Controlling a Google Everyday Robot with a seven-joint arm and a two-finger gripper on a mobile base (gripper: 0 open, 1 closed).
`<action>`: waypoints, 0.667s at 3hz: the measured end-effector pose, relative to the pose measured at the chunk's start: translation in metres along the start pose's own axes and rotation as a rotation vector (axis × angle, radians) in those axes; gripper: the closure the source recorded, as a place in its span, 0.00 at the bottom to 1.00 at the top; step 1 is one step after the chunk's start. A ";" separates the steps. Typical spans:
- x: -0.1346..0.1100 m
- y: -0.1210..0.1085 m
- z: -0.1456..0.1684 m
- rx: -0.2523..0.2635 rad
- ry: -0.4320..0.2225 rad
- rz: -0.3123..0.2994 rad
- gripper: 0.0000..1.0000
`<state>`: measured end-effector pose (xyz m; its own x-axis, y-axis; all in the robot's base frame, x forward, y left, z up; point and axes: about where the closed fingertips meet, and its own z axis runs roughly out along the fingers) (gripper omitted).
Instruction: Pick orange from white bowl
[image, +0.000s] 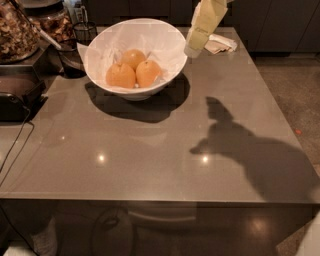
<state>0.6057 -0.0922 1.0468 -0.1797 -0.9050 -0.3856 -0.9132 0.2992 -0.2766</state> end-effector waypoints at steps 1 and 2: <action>-0.054 -0.023 0.038 -0.034 0.002 -0.041 0.00; -0.062 -0.030 0.039 -0.009 -0.025 -0.042 0.00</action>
Offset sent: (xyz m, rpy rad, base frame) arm 0.0564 0.0717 -0.0045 -0.0880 0.1243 0.0981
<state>0.6583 -0.0333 1.0446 -0.1322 -0.9089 -0.3955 -0.9230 0.2584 -0.2851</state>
